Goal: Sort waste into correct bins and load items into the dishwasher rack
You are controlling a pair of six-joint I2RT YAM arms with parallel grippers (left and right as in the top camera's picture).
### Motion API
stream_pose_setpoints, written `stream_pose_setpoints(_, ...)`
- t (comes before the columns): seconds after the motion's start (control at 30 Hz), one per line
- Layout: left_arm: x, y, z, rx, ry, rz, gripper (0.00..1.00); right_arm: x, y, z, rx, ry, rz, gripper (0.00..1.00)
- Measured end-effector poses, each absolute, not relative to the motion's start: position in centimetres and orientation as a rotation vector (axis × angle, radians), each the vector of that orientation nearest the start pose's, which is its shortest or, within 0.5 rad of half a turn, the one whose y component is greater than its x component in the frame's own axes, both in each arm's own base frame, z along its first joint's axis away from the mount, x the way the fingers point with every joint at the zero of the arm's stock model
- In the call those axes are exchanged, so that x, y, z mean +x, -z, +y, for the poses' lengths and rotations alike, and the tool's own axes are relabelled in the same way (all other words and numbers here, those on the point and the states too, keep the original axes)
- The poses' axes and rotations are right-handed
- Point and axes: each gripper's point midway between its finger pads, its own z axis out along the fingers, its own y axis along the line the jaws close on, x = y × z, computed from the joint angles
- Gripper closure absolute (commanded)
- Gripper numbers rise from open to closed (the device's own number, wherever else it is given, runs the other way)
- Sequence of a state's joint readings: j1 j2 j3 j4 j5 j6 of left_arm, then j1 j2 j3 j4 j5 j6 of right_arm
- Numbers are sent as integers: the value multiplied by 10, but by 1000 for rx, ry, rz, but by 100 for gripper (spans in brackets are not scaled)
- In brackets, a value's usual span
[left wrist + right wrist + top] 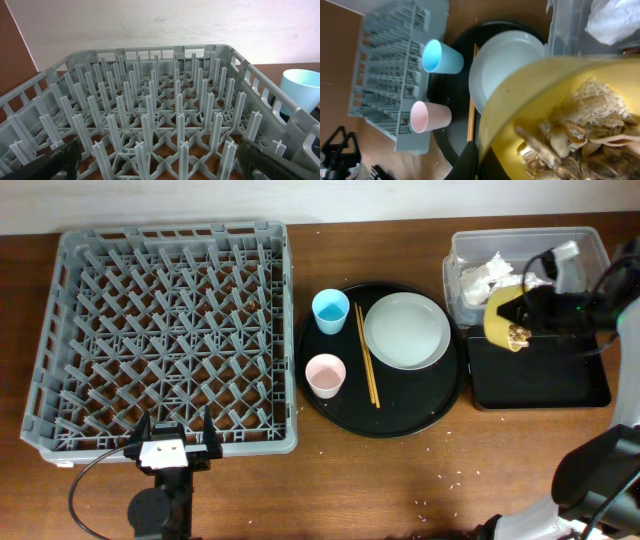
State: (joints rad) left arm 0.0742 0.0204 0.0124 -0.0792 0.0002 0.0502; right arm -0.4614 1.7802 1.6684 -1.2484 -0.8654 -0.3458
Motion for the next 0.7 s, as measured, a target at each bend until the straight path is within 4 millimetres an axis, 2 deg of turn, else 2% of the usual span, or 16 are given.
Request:
stream_pose_setpoints(0.07, 246, -156, 18, -20, -95, 1659, 1, 385, -212, -58, 62, -996, 2389, 96)
stream_pose_setpoints(0.17, 246, -156, 18, -20, -94, 1659, 1, 376, -177, -81, 182, -1139, 2246, 96)
stream_pose_setpoints(0.2, 246, -156, 18, -20, -95, 1659, 1, 377, -178, -81, 178, -1162, 2217, 96)
stream_pose_setpoints(0.27, 246, -155, 18, -20, -95, 1659, 1, 366, -160, -100, 256, -1176, 2143, 96)
stream_pose_setpoints(0.37, 246, -156, 18, -20, -94, 1659, 1, 356, -152, -127, 359, -1180, 2042, 96)
stream_pose_setpoints(0.5, 246, -156, 18, -20, -95, 1659, 1, 354, -156, -148, 562, -1259, 1974, 96)
stream_pose_setpoints(0.6, 246, -156, 18, -20, -95, 1659, 1, 355, -163, -147, 699, -1380, 1929, 96)
stream_pose_setpoints(0.7, 246, -156, 18, -20, -95, 1659, 1, 357, -181, -144, 682, -1490, 1841, 96)
